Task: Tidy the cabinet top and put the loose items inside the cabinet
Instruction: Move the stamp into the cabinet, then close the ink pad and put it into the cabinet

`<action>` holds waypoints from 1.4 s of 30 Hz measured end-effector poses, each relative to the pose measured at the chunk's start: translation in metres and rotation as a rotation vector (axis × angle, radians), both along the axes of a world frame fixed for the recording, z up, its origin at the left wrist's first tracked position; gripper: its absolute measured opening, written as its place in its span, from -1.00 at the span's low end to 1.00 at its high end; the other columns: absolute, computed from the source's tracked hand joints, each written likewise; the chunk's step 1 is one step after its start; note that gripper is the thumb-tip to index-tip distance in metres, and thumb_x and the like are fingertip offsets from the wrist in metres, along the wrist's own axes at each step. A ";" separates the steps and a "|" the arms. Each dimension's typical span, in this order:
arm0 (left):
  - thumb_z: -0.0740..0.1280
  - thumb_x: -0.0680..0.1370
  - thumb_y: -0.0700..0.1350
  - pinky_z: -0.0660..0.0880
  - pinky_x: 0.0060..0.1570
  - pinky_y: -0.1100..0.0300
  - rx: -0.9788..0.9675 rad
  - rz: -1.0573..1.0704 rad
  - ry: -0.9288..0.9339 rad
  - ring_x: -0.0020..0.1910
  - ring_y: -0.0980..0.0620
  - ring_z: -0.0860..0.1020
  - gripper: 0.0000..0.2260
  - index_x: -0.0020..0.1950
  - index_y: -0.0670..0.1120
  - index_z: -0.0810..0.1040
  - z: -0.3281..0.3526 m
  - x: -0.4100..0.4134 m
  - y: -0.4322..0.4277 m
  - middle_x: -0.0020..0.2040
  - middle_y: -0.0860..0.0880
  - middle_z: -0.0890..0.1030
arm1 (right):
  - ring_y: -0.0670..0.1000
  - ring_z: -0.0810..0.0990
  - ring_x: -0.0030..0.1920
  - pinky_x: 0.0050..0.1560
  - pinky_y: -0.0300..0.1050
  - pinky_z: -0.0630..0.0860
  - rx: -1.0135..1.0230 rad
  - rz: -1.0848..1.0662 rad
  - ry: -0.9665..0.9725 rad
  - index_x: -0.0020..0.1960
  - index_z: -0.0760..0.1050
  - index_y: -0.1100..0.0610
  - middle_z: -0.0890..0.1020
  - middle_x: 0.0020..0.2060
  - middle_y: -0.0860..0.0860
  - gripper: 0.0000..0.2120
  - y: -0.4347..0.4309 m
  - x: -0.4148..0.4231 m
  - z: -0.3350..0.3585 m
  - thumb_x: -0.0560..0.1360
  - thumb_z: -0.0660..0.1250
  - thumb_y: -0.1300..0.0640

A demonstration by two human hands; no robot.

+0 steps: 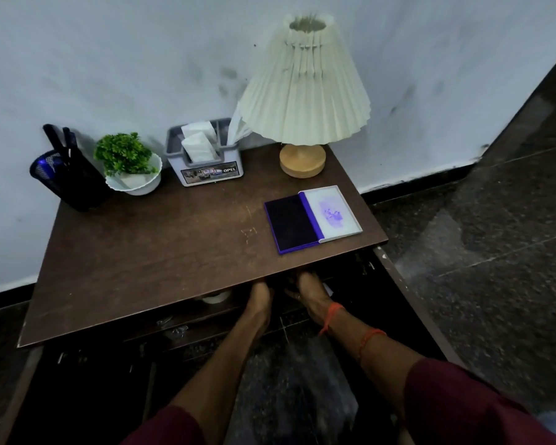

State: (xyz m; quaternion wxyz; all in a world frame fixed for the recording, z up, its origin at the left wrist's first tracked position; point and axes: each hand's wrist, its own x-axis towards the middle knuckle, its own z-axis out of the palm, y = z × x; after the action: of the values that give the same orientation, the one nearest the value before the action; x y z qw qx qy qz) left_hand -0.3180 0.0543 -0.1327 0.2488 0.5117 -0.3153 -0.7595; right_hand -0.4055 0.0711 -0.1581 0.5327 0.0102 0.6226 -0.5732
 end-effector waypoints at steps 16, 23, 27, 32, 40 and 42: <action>0.00 0.66 -0.22 0.44 -0.19 0.41 -0.048 -0.096 -0.028 -0.03 0.05 0.53 -0.70 0.26 -0.19 0.47 0.038 0.024 0.039 -0.23 0.09 0.69 | 0.07 0.46 0.30 0.00 -0.09 0.47 -0.071 0.132 0.129 0.37 0.42 0.15 0.53 0.16 0.08 -0.68 0.071 0.013 0.060 0.63 0.17 0.20; -0.04 0.68 -0.16 0.19 0.42 0.18 -0.138 -0.200 -0.032 0.49 -0.04 0.29 -0.59 0.49 -0.26 0.24 0.082 0.032 0.064 0.50 -0.17 0.31 | 0.12 0.46 0.37 0.03 -0.04 0.52 -0.106 0.108 0.232 0.37 0.44 0.16 0.54 0.23 0.13 -0.67 0.099 0.004 0.094 0.62 0.21 0.19; 0.02 0.67 -0.16 0.29 0.34 0.14 -0.297 -0.228 -0.043 0.47 -0.12 0.34 -0.62 0.44 -0.24 0.35 0.101 0.041 0.067 0.46 -0.16 0.39 | 0.08 0.48 0.34 -0.11 -0.18 0.50 -0.145 0.082 0.253 0.34 0.47 0.16 0.55 0.19 0.08 -0.69 0.107 -0.004 0.114 0.61 0.23 0.18; -0.01 0.67 -0.13 0.31 0.34 0.14 -0.318 -0.166 -0.036 0.45 -0.06 0.36 -0.60 0.48 -0.18 0.31 0.123 0.031 0.058 0.46 -0.09 0.39 | 0.07 0.50 0.27 0.19 -0.02 0.44 -0.194 0.073 0.288 0.26 0.51 0.11 0.57 0.15 0.07 -0.76 0.101 -0.022 0.129 0.61 0.25 0.14; 0.03 0.67 -0.13 0.34 0.16 0.39 -0.336 -0.072 0.026 0.32 0.07 0.44 -0.60 0.51 -0.16 0.25 0.131 0.023 0.027 0.47 0.02 0.31 | 0.11 0.43 0.38 0.43 -0.01 0.31 -0.020 0.089 0.633 0.39 0.46 0.07 0.47 0.39 0.08 -0.59 0.080 -0.061 0.150 0.59 0.25 -0.03; 0.00 0.68 -0.13 0.34 0.10 0.37 -0.341 -0.086 0.049 0.12 0.09 0.50 -0.60 0.49 -0.21 0.27 0.135 0.021 0.026 0.37 -0.01 0.39 | 0.13 0.44 0.37 0.43 0.02 0.31 0.011 0.086 0.626 0.40 0.44 0.08 0.47 0.39 0.09 -0.56 0.074 -0.067 0.152 0.59 0.22 -0.07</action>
State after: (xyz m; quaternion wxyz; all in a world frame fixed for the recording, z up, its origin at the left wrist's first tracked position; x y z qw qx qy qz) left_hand -0.2973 0.0802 0.0026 0.3068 0.4292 -0.4550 -0.7174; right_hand -0.4727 0.1452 -0.0065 0.3388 -0.1901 0.7591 -0.5223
